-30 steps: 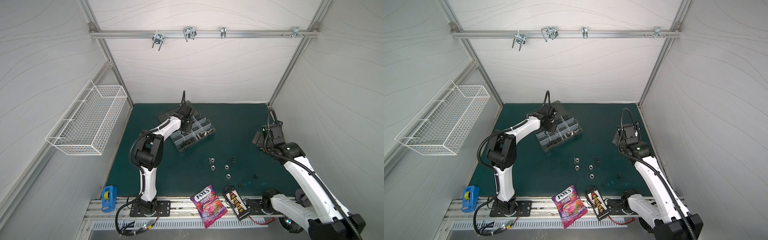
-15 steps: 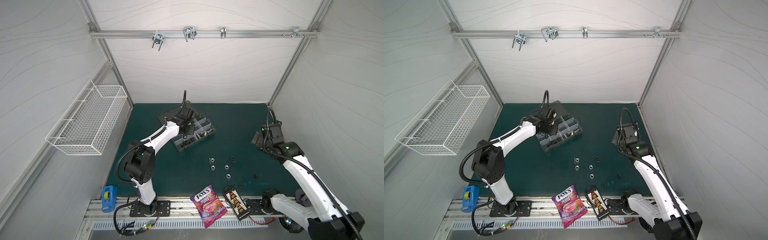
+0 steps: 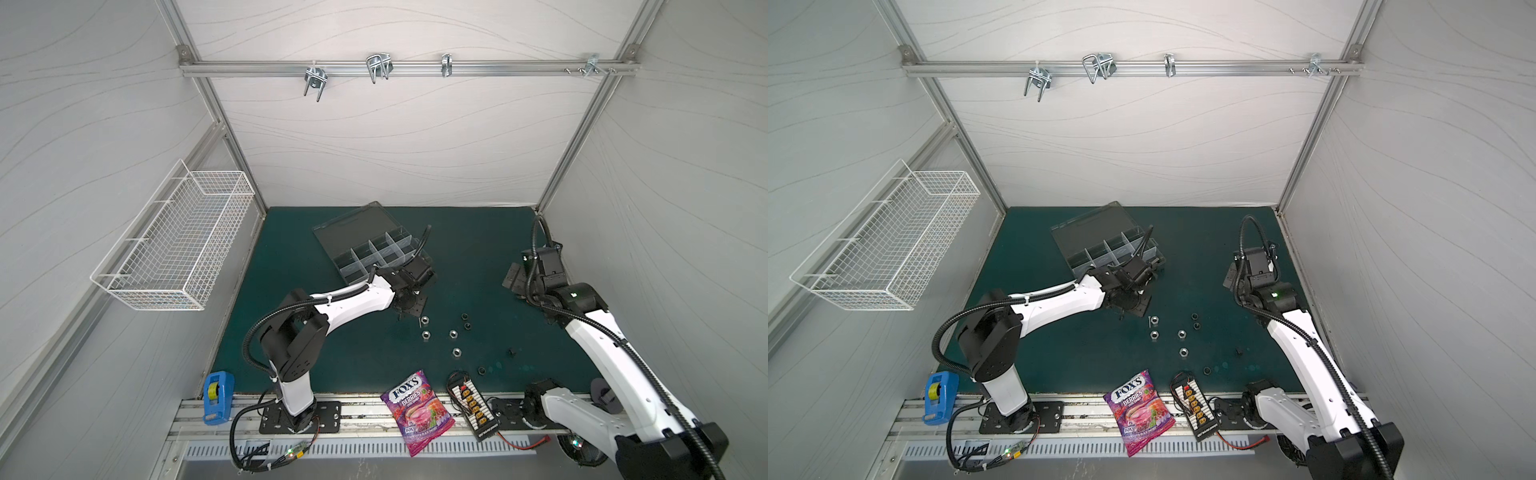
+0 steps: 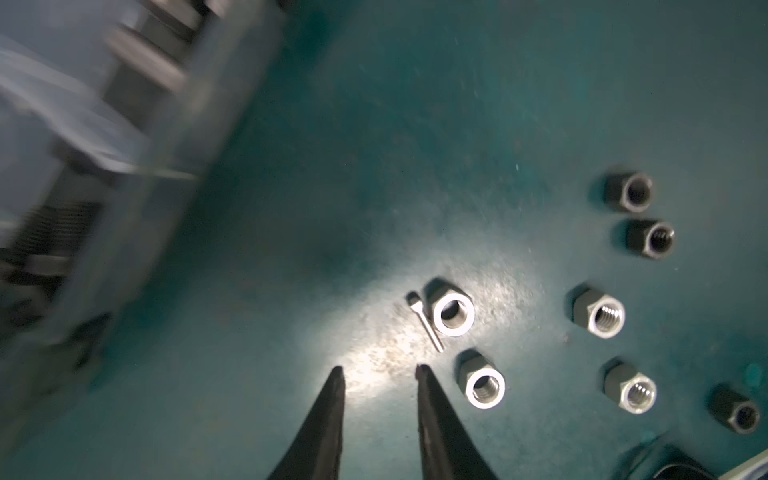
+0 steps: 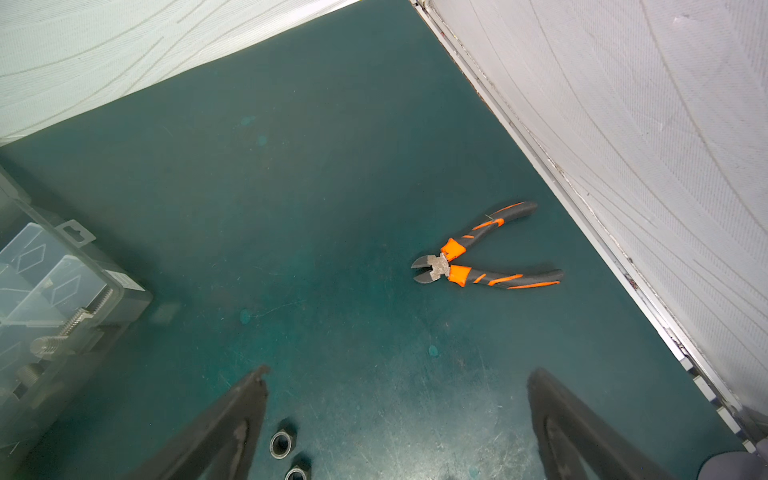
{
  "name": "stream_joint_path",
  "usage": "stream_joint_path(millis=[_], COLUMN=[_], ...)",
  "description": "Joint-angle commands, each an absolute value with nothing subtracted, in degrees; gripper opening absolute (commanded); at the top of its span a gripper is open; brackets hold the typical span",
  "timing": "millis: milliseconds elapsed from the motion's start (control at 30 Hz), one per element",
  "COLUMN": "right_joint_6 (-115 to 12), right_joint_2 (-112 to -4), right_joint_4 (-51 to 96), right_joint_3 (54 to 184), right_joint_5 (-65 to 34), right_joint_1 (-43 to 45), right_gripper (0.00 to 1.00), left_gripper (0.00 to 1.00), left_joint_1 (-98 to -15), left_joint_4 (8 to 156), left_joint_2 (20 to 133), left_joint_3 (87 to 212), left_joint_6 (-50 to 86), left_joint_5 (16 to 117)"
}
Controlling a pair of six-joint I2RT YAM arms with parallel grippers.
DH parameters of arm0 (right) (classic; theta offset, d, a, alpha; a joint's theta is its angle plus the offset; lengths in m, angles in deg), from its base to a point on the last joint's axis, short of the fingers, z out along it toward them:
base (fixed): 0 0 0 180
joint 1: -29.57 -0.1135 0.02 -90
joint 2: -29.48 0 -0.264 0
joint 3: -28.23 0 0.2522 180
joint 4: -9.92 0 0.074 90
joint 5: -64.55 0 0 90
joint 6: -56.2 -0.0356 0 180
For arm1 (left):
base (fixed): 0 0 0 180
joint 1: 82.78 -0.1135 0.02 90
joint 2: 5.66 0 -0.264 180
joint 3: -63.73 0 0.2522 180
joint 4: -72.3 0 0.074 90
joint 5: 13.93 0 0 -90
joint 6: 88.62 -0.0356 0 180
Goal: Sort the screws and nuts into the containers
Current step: 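Move the left gripper back to the small screw beside a silver nut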
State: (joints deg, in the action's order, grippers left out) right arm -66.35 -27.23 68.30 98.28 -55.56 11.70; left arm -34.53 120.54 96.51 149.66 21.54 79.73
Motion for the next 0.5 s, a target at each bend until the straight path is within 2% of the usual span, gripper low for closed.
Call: stream_joint_path(millis=[0,467], right_joint_6=[-66.59,-66.87], right_joint_2=[-26.02,-26.45], right_joint_4=[68.78,68.46], right_joint_3=[97.66,97.45], right_joint_5=[-56.38,-56.43], right_joint_1=[12.00,11.99], right_gripper=[0.99,0.99], left_gripper=[0.32,0.37], left_joint_1=[-32.58,-30.41], left_joint_4=[120.41,119.72], left_joint_2=[99.04,103.23], left_joint_3=[151.24,150.97], left_joint_6=[22.48,22.30], left_joint_5=[80.30,78.14])
